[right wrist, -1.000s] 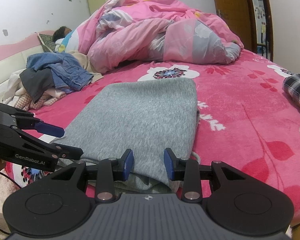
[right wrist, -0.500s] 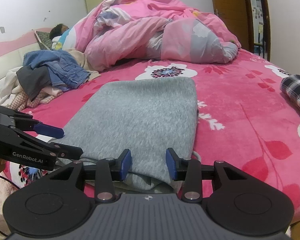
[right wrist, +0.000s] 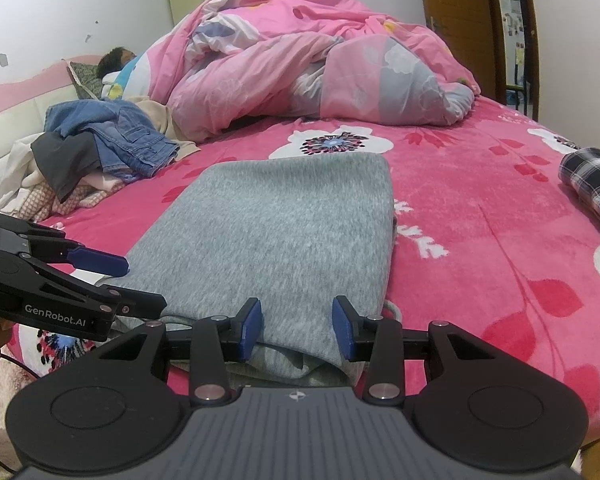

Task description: Fold clothes

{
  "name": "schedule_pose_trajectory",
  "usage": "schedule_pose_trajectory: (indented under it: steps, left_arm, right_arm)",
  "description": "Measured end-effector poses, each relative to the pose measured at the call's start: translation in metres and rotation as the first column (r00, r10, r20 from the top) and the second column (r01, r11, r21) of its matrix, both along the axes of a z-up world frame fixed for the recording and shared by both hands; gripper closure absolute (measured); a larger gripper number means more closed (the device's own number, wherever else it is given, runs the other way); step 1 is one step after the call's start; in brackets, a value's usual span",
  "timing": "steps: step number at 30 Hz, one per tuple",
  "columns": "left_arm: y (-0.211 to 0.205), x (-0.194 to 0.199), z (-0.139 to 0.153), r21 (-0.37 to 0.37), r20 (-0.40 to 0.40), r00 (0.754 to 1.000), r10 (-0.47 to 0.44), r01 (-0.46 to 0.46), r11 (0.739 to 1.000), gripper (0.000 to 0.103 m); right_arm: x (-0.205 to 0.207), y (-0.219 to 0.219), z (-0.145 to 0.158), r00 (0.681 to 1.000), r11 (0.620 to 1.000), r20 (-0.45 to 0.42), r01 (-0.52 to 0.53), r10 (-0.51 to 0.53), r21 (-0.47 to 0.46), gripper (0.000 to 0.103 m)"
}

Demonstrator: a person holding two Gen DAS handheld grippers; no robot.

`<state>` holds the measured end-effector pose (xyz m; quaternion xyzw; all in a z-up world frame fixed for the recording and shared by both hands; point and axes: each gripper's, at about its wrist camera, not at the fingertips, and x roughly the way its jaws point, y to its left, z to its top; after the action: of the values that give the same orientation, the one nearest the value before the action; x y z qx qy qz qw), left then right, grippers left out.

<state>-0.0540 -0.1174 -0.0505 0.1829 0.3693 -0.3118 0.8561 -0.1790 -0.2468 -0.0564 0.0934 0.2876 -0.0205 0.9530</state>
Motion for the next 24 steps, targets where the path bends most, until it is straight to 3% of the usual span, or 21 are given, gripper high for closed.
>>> schedule_pose_trajectory:
  steps: [24]
  left_arm:
    - [0.0003,-0.0008,-0.0007,-0.003,0.002,1.0,0.006,-0.006,1.0,0.037]
  right_arm:
    - [-0.0005,0.0011,-0.0008,1.0,1.0,0.004,0.008,-0.008,0.005,0.06]
